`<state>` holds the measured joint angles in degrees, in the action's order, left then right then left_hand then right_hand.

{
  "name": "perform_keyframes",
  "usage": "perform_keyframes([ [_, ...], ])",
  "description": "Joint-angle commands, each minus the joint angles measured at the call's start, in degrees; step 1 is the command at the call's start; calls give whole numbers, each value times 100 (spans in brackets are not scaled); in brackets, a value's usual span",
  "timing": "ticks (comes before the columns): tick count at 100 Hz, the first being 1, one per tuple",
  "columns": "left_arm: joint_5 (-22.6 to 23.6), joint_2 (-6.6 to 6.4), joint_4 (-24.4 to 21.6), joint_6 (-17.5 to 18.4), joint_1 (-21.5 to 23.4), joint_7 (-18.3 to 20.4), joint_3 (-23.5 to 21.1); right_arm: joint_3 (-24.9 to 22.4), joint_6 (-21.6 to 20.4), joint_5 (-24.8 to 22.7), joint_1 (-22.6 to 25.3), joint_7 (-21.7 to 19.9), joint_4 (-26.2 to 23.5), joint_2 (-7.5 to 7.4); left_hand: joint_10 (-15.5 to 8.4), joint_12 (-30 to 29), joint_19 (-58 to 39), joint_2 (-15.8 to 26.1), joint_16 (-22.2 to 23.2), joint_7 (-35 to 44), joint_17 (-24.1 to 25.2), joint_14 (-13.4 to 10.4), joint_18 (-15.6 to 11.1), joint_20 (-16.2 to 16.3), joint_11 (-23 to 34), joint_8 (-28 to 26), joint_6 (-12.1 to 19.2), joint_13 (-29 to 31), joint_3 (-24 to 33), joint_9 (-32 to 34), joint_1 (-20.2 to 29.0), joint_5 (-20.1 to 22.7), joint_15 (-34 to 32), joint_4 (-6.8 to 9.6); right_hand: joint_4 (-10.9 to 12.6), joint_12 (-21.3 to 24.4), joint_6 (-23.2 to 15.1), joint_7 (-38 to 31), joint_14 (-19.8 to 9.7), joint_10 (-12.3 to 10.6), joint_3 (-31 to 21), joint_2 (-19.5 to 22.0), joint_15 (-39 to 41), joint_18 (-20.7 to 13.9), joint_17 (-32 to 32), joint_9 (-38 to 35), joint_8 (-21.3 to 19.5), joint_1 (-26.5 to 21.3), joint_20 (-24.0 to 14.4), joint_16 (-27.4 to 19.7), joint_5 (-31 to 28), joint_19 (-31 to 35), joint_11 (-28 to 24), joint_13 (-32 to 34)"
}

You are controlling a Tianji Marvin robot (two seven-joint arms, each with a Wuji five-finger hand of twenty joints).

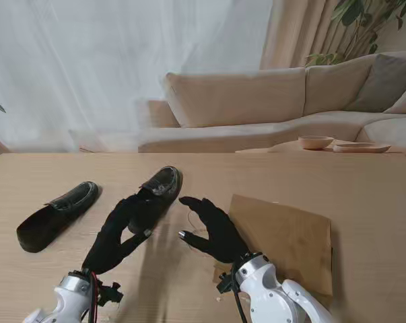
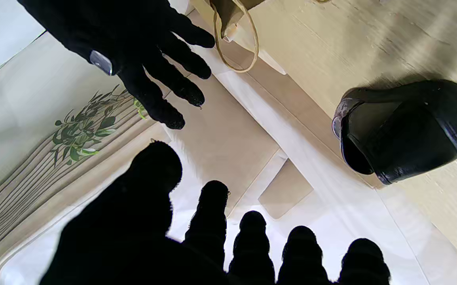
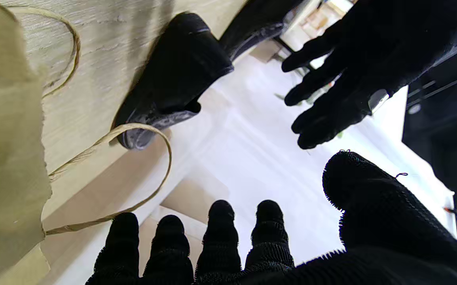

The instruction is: Bag the shoes

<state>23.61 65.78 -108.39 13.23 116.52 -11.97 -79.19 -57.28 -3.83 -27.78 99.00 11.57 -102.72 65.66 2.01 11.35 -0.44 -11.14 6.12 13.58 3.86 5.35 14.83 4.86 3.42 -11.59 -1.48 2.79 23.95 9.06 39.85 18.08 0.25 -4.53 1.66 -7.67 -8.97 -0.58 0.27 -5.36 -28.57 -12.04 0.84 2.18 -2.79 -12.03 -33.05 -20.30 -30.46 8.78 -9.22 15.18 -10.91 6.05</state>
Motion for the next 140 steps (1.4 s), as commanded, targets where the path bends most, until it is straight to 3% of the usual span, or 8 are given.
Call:
perform_keyframes([
  [1, 3, 18, -26, -38, -1, 109, 46, 4, 7, -33, 47, -72, -22, 24, -276, 42, 188, 175, -71, 51, 4, -163, 13, -174, -86, 51, 218, -153, -101, -117, -73, -199, 68, -14, -224, 31, -218, 114, -267, -224, 164, 178, -114, -224, -96, 145, -78, 155, 84, 48, 155, -206, 161, -161],
  [47, 326, -15, -36, -199, -56, 127, 83, -85, 172, -233, 265, 60, -257, 23, -90, 238, 101, -193, 142, 179, -19, -121, -51, -134, 189, 16, 84, -133, 303, -20, 340, -125, 7, 59, -200, -17, -205, 76, -263, -212, 154, 148, -70, -209, -88, 127, -176, 57, 36, 107, 137, -173, 76, -131],
  [52, 438, -28, -63, -296, -62, 147, 64, -96, 171, -221, 271, 58, -268, 25, 76, 361, 45, -320, 352, 229, -11, -27, -28, 84, 396, -8, -37, -130, 514, 35, 309, -64, -34, 47, -194, -22, -212, 72, -265, -212, 149, 136, -68, -207, -82, 120, -189, 32, 27, 109, 131, -164, 66, -130],
  [63, 742, -68, -71, -522, -207, 241, 36, -125, 150, -226, 305, 81, -297, 27, 372, 660, -269, -524, 1130, 363, 71, 169, 20, 997, 980, -96, -348, -138, 904, 163, 242, 77, -242, 7, -189, -42, -211, 63, -258, -211, 151, 124, -40, -185, -58, 109, -218, 8, 6, 122, 100, -139, 24, -111],
  [94, 1751, -335, 28, -1931, -1363, 1562, 161, -333, 63, -68, 504, 119, -430, 42, 439, 712, -694, -632, 1671, 366, 178, 263, 54, 2167, 1235, -194, -453, -138, 1024, 235, 50, 188, -356, -22, -179, -98, -206, 51, -243, -197, 149, 102, 43, -135, -16, 103, -279, -45, -43, 143, 29, -83, -89, -83],
  [112, 1719, -377, 544, -2801, -2389, 1984, 705, -414, -84, 25, 611, 162, -520, 55, 429, 733, -720, -622, 1770, 258, 181, 265, 28, 2321, 1265, -182, -421, -141, 991, 218, 47, 105, -374, -28, -178, -120, -195, 44, -235, -199, 156, 87, 82, -117, 2, 103, -306, -70, -66, 143, -7, -58, -140, -78],
  [129, 2138, -453, 1148, -3490, -3294, 2415, 1368, -454, -205, 44, 665, 251, -553, 71, 329, 749, -737, -641, 1809, 256, 175, 232, -2, 2434, 1226, -237, -452, -129, 872, 222, -88, -74, -367, -41, -175, -137, -190, 41, -236, -199, 154, 74, 117, -111, 7, 105, -325, -89, -78, 142, -31, -47, -178, -72],
  [140, 2134, -453, 1481, -3891, -3696, 2496, 1743, -477, -288, 50, 699, 301, -580, 79, 340, 878, -781, -851, 2009, 282, 207, 259, 14, 2712, 1301, -344, -532, -151, 1154, 221, -243, -185, -424, -48, -173, -144, -187, 38, -225, -193, 154, 71, 141, -104, 18, 106, -336, -94, -85, 142, -43, -39, -197, -64],
])
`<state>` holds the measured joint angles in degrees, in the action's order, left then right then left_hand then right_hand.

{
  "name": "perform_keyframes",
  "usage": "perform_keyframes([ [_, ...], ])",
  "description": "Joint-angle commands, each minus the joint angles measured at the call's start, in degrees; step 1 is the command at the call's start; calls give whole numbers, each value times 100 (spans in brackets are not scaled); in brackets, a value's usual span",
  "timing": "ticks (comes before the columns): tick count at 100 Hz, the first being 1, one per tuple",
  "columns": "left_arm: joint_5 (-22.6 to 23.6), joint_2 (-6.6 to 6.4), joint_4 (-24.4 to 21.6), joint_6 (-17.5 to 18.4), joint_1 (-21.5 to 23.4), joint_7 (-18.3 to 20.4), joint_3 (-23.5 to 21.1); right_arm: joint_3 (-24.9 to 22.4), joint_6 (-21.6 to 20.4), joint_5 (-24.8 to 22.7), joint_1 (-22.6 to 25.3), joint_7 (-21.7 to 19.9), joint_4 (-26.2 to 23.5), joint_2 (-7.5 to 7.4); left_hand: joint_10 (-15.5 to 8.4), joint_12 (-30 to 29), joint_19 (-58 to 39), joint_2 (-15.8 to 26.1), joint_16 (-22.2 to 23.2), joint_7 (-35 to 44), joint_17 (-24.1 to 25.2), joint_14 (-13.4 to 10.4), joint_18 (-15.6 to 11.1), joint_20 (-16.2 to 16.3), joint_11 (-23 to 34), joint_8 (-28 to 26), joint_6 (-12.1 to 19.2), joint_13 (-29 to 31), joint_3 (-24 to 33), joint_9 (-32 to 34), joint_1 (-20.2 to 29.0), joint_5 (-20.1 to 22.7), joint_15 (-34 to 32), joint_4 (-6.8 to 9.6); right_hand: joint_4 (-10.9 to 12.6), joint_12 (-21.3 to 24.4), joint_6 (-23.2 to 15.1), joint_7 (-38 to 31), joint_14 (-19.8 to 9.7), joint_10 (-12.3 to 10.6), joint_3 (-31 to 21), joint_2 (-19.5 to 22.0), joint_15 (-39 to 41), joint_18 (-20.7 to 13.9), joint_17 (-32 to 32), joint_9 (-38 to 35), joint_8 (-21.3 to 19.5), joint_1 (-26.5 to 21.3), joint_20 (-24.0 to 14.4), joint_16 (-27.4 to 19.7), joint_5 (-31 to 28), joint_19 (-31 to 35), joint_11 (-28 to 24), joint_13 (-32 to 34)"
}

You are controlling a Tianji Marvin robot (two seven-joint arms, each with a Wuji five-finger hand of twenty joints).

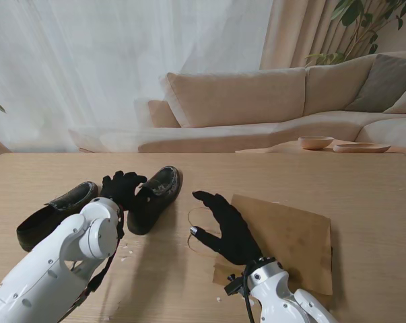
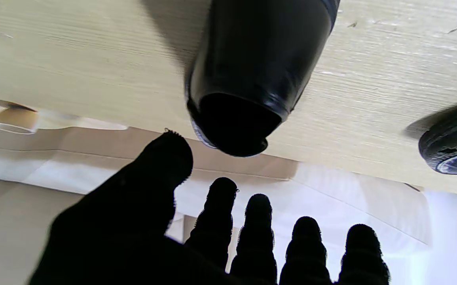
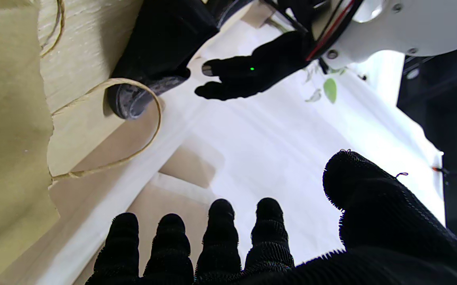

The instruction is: Bag the shoes

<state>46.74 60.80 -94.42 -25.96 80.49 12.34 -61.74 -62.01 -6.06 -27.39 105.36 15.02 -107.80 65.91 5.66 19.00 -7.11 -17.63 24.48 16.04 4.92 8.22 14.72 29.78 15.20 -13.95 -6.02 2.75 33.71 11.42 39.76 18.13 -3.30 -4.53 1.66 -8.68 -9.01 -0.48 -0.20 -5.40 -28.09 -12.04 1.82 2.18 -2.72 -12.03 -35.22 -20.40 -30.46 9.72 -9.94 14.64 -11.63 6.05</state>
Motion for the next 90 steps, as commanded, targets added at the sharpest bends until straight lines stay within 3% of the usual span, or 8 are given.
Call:
perform_keyframes([
  [1, -191, 46, 110, -1, -123, 66, 25, -7, -72, 14, 67, -41, -74, 56, -23, 117, -113, -219, 178, 34, 100, -21, 28, 227, 128, -109, -84, -146, 190, -11, -240, -194, -67, -50, -173, -44, -182, 28, -178, -190, 104, 71, 45, -103, 13, 105, -120, -87, -87, 49, 27, 16, -127, -63],
  [15, -324, 80, 459, -277, -477, 13, 350, -54, -102, 42, 127, 30, -126, 72, -4, 208, -132, -307, 303, 31, 100, 3, 24, 388, 255, -131, -210, -142, 428, 17, -372, -363, -88, -84, -170, -51, -185, 22, -167, -178, 102, 53, 76, -95, 21, 105, -134, -105, -92, 48, 7, 22, -147, -58],
  [32, -500, 121, 755, -513, -782, -66, 599, -107, -108, 46, 194, 67, -174, 78, 94, 369, -171, -347, 504, 165, 108, 56, 48, 519, 480, -192, -373, -159, 522, 208, -315, -217, -158, -85, -168, -60, -176, 18, -170, -176, 97, 52, 106, -87, 33, 106, -148, -118, -98, 46, -3, 29, -168, -52],
  [46, -623, 118, 998, -469, -969, 16, 653, -120, -105, 41, 218, 94, -194, 83, -51, 421, -208, -511, 606, 177, 119, 17, 27, 612, 516, -210, -336, -167, 685, 227, -185, -254, -163, -67, -167, -65, -173, 13, -158, -174, 97, 48, 126, -88, 38, 107, -157, -120, -101, 45, -14, 32, -182, -49],
  [66, -648, 87, 1408, -311, -1302, 203, 824, -107, -137, 35, 236, 120, -215, 86, -374, 461, -196, -777, 534, 186, 108, -108, -73, 735, 494, -263, -163, -136, 1017, 49, -416, -569, -61, -105, -166, -71, -165, 7, -158, -168, 94, 42, 155, -83, 47, 105, -172, -134, -104, 43, -22, 36, -199, -39],
  [90, -978, 169, 1819, -722, -1620, 99, 1153, -108, -110, -4, 253, 153, -239, 89, -155, 482, -198, -740, 561, 130, 105, -43, -60, 773, 483, -261, -377, -139, 1031, 24, -453, -633, -126, -123, -164, -79, -160, -5, -152, -166, 95, 37, 184, -78, 52, 103, -190, -139, -106, 39, -34, 37, -222, -39],
])
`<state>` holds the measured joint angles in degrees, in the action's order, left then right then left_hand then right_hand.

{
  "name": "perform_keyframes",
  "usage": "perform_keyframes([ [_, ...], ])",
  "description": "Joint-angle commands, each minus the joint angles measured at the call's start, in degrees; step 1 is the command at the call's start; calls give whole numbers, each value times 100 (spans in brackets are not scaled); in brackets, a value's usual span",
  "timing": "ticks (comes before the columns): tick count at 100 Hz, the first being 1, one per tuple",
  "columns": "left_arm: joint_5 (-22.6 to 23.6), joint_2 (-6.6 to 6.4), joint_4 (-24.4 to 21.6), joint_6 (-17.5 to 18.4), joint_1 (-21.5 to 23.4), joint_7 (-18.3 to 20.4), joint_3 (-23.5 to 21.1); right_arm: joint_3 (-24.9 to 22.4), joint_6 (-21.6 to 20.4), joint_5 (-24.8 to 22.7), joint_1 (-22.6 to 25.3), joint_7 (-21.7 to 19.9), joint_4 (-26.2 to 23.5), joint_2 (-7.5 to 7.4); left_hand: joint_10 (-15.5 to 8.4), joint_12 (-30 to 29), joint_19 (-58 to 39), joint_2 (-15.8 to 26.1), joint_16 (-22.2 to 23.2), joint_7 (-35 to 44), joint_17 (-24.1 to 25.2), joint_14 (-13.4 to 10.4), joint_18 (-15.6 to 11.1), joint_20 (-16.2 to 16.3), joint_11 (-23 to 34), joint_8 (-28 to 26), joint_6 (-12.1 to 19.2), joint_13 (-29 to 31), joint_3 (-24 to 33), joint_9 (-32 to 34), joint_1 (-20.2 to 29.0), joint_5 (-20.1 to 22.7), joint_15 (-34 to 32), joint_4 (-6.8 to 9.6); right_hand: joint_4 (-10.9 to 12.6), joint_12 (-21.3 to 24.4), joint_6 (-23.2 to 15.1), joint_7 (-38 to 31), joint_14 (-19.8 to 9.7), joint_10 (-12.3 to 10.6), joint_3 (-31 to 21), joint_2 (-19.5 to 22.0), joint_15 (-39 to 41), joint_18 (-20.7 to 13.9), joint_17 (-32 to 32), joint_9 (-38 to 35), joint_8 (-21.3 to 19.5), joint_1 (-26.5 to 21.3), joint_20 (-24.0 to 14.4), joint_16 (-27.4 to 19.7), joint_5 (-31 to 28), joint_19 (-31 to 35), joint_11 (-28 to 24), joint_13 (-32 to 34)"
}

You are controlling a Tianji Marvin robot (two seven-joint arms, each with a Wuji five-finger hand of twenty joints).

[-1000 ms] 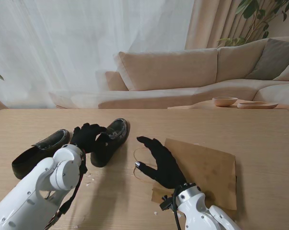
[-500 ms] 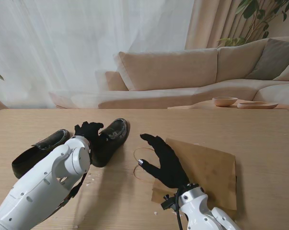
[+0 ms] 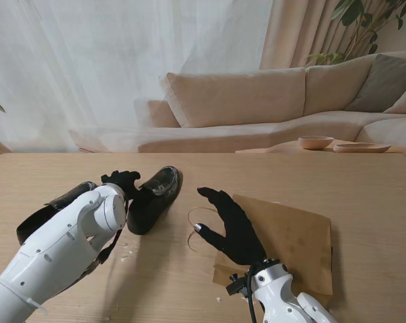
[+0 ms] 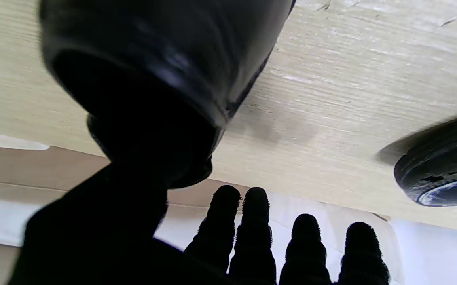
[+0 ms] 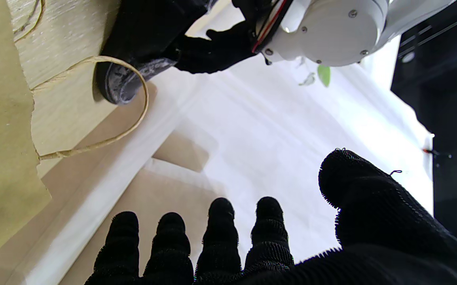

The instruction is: Bag the shoes

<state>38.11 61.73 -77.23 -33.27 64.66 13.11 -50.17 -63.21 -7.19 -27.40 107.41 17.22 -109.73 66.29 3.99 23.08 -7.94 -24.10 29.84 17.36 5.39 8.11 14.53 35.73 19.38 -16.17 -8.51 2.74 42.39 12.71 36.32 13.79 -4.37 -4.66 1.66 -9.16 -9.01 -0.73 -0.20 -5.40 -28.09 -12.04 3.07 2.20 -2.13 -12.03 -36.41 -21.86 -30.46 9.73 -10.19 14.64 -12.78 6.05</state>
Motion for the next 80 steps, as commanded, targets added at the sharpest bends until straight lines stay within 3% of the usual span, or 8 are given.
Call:
perform_keyframes([
  [1, -144, 84, 118, -2, -44, 3, 5, 12, 5, -2, 48, -68, -46, 51, 20, 79, -118, -94, 33, -1, 59, -29, -41, 180, 71, -39, -132, -139, 165, -99, -96, -191, -23, -108, -164, -32, -162, 19, -153, -165, 95, 36, 61, -80, -7, 101, -72, 7, -106, 38, -10, 37, -109, -36],
  [16, -542, 210, 380, -56, -99, -260, 102, 7, 23, 27, 42, -99, -45, 48, 82, 170, -222, -101, 307, 73, 81, 49, 10, 353, 249, -62, -178, -89, 202, 215, 234, 65, -141, -77, -162, -42, -158, 8, -145, -163, 93, 30, 86, -79, -3, 97, -84, -1, -107, 41, -26, 38, -131, -29],
  [26, -771, 300, 512, 18, -76, -463, 104, 7, 31, 25, 39, -106, -43, 47, 209, 261, -506, 12, 548, 285, 198, 223, 131, 1019, 462, -86, -179, 276, 114, 733, 785, 372, -167, -52, -161, -52, -157, 2, -141, -162, 92, 29, 105, -70, 3, 94, -91, -4, -108, 43, -30, 40, -154, -26],
  [34, -928, 371, 588, 108, -42, -638, 79, 9, 40, 24, 37, -106, -43, 47, 388, 278, -645, 388, 760, 519, 150, 456, 308, 1573, 619, -97, -35, 758, -323, 1453, 1666, 838, -280, -1, -159, -58, -158, -6, -126, -164, 91, 31, 123, -60, 9, 98, -98, -6, -109, 47, -38, 42, -167, -20],
  [46, -1154, 514, 657, 307, 77, -1079, -75, 17, 48, 16, 31, -101, -40, 47, 913, 784, -604, 794, 1282, 744, -174, 1014, 665, 1877, 250, -52, 750, 1787, -1351, 3192, 3197, 2122, -569, -77, -158, -64, -166, -15, -127, -163, 93, 28, 148, -56, 15, 98, -107, -6, -110, 51, -47, 45, -183, -16],
  [57, -1262, 571, 613, 451, 180, -1293, -232, 25, 54, 10, 25, -101, -36, 47, 1504, 1138, -782, 1160, 2181, 1106, -431, 1511, 952, 2157, 919, -160, 300, 2434, -1682, 4117, 3687, 3395, -1421, 33, -157, -68, -164, -22, -129, -174, 92, 32, 161, -48, 20, 99, -113, -11, -112, 50, -52, 48, -192, -17],
  [64, -1200, 557, 544, 589, 257, -1349, -321, 32, 60, 10, 21, -101, -33, 48, 1657, 1654, -911, 1074, 2558, 1647, -622, 1775, 1126, 2564, 1556, -537, -107, 2440, -1408, 4308, 3662, 3989, -2729, -43, -156, -71, -166, -26, -126, -169, 92, 33, 166, -48, 21, 95, -117, -17, -113, 49, -54, 49, -201, -17],
  [80, -1234, 514, 122, 846, 599, -1396, -753, 44, 59, 9, 8, -115, -24, 44, 1743, 2525, -1036, 1081, 2278, 2723, -785, 2057, 1260, 3150, 2373, -1939, -591, 2349, -1131, 4435, 3621, 4012, -4277, -81, -158, -72, -166, -31, -127, -171, 100, 34, 167, -46, 20, 106, -124, -11, -114, 41, -50, 50, -204, -27],
])
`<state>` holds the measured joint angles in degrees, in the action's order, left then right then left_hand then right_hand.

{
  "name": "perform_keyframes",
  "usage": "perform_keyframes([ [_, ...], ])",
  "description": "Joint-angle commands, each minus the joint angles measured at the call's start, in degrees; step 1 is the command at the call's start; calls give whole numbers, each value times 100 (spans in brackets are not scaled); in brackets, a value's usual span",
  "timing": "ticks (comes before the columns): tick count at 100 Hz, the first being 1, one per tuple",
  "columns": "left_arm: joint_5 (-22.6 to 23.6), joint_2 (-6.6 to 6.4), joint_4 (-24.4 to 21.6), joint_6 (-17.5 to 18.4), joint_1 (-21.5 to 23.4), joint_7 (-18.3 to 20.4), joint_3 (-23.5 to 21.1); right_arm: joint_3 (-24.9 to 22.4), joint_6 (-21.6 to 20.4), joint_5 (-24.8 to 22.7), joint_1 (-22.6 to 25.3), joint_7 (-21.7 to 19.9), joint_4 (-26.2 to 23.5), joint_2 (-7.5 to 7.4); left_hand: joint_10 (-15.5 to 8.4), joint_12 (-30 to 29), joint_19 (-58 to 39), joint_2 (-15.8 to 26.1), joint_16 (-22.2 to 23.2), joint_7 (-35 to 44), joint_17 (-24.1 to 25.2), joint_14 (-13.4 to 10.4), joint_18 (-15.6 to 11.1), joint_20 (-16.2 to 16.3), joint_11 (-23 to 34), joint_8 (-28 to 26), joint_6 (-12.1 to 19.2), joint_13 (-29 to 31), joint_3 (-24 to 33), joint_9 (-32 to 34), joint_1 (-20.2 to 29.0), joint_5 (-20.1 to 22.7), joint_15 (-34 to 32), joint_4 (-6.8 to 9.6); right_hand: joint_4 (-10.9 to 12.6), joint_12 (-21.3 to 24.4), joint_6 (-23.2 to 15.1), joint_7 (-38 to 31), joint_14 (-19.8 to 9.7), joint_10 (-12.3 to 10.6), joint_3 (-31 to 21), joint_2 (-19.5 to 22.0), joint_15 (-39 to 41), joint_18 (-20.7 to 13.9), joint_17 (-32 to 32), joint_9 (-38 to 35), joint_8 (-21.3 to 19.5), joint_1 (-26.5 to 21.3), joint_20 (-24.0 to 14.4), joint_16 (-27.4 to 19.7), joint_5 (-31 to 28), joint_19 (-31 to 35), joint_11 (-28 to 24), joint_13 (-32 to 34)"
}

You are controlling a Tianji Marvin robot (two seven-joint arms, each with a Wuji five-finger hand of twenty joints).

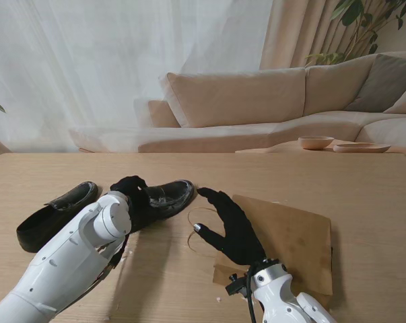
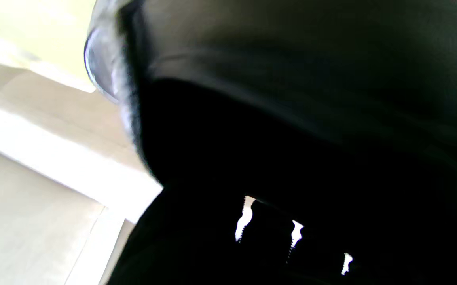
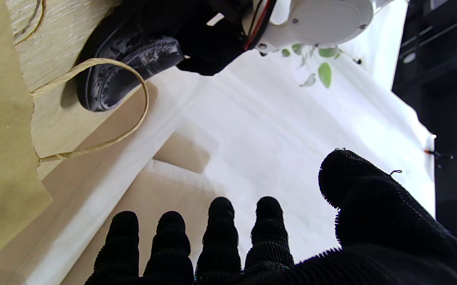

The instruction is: Bag the shoes

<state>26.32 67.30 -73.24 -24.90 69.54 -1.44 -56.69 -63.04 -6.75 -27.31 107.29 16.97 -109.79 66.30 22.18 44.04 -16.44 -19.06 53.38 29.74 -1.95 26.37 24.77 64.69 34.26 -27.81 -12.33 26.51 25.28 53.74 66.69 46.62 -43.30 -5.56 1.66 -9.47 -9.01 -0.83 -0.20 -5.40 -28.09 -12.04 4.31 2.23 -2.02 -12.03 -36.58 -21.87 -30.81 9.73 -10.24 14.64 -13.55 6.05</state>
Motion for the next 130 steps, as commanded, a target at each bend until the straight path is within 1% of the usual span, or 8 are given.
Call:
perform_keyframes([
  [1, -56, -51, -314, 21, 137, 72, -132, 28, 16, 1, 19, -91, -16, 43, -78, 460, -190, 577, -82, 1511, -53, 239, 238, 277, 905, -828, -219, -27, 580, 332, 586, 718, -420, 7, -158, -39, -164, -21, -128, -170, 100, 36, 43, -49, 9, 108, -108, -11, -80, 41, -45, 50, -125, -26],
  [20, 130, -199, -1134, 157, 801, 267, -800, 50, 15, 1, -2, -114, -2, 39, -62, 494, -246, 518, -137, 1608, -138, 335, 333, 441, 951, -1061, -370, 72, 629, 454, 641, 626, -590, -30, -159, -32, -165, -23, -133, -164, 105, 39, 38, -61, 7, 111, -112, -4, -82, 35, -38, 52, -113, -29],
  [37, 698, -370, -1860, 367, 1587, 539, -1522, 80, 10, -5, -25, -140, 9, 33, -165, 496, -283, 537, -170, 1721, -244, 282, 354, 515, 983, -1139, -340, 134, 610, 488, 630, 566, -642, -42, -160, -23, -155, -20, -134, -170, 108, 47, 31, -60, 2, 112, -115, 3, -83, 32, -29, 52, -97, -32],
  [64, 1015, -352, -2432, 1047, 2791, 116, -2715, 142, -34, -54, -32, -125, 14, 28, -161, 593, -328, 525, -169, 1844, -324, 378, 435, 655, 1052, -1263, -395, 168, 692, 546, 620, 581, -709, -32, -170, -8, -151, -16, -132, -168, 119, 54, 17, -57, 0, 111, -119, 22, -87, 29, -16, 55, -69, -38],
  [80, 1191, -301, -2592, 1313, 3355, -251, -3191, 161, -30, -89, -28, -109, -3, 27, -174, 646, -349, 515, -149, 1859, -372, 393, 461, 729, 1055, -1319, -384, 213, 741, 585, 594, 594, -751, -35, -173, 0, -143, -13, -130, -166, 121, 52, 2, -63, -5, 115, -122, 24, -88, 25, -9, 54, -52, -44],
  [94, 1228, -255, -2571, 1467, 3616, -520, -3415, 203, -29, -118, -44, -112, -10, 22, -173, 669, -344, 507, -144, 1842, -373, 399, 464, 759, 1039, -1337, -385, 219, 773, 603, 581, 610, -752, -39, -174, 9, -132, -8, -138, -172, 123, 64, -8, -69, -8, 122, -123, 29, -89, 24, 2, 53, -32, -46],
  [114, 1056, -182, -2378, 1829, 3671, -901, -3496, 236, -34, -161, -52, -121, -20, 15, -153, 698, -324, 491, -136, 1821, -339, 407, 457, 783, 1020, -1358, -409, 174, 810, 594, 576, 622, -739, -46, -175, 19, -134, -3, -135, -175, 128, 68, -16, -65, -7, 118, -126, 36, -92, 27, 13, 55, -10, -46],
  [130, 1113, -155, -2253, 1917, 3610, -1127, -3508, 232, -15, -155, -45, -133, -34, 13, -164, 739, -328, 509, -112, 1835, -329, 381, 440, 806, 1046, -1386, -380, 155, 806, 576, 564, 615, -765, -47, -176, 28, -135, 1, -144, -169, 129, 68, -22, -67, -7, 119, -129, 32, -92, 28, 18, 55, 8, -44],
])
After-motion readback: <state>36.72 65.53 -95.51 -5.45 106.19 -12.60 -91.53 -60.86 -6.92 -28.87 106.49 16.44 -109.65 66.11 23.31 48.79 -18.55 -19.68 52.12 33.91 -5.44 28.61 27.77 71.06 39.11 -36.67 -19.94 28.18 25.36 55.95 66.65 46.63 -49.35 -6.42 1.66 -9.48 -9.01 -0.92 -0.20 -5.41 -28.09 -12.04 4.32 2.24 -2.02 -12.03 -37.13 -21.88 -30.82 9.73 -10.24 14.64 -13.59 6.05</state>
